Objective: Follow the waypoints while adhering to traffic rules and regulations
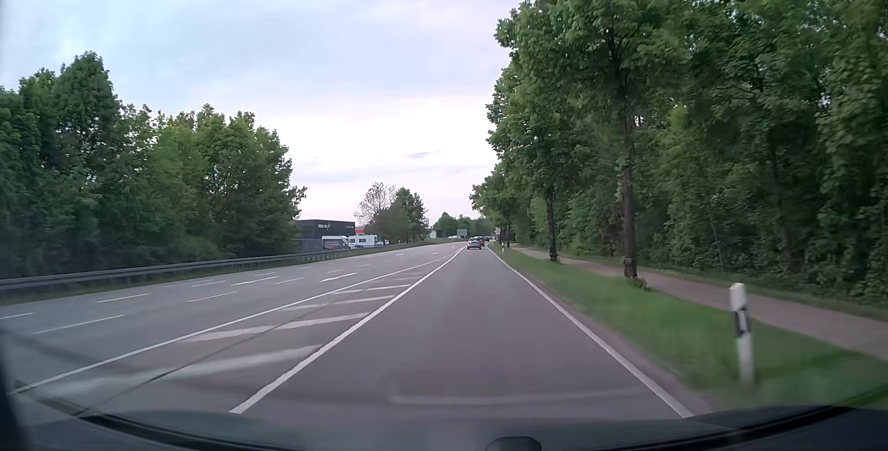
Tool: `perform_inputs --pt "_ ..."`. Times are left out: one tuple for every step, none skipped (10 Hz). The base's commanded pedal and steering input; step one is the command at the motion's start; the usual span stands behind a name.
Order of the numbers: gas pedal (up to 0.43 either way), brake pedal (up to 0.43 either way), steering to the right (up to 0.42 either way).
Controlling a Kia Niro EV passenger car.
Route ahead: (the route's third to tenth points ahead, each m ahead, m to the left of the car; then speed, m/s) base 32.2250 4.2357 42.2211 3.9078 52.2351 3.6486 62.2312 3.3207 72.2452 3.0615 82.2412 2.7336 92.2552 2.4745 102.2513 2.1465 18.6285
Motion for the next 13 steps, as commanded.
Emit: perform_inputs --pt "0.0 0.0 0.001" --pt "0.0 0.0 0.001" --pt "0.0 0.0 0.001" --pt "0.0 0.0 0.0" --pt "0.0 0.0 0.0" --pt "0.0 0.0 0.0" --pt "0.0 0.0 0.0" --pt "0.0 0.0 0.0" --pt "0.0 0.0 0.0" --pt "0.0 0.0 0.0" --pt "0.0 0.0 0.0" --pt "0.0 0.0 0.0" --pt "0.0 0.0 0.0"
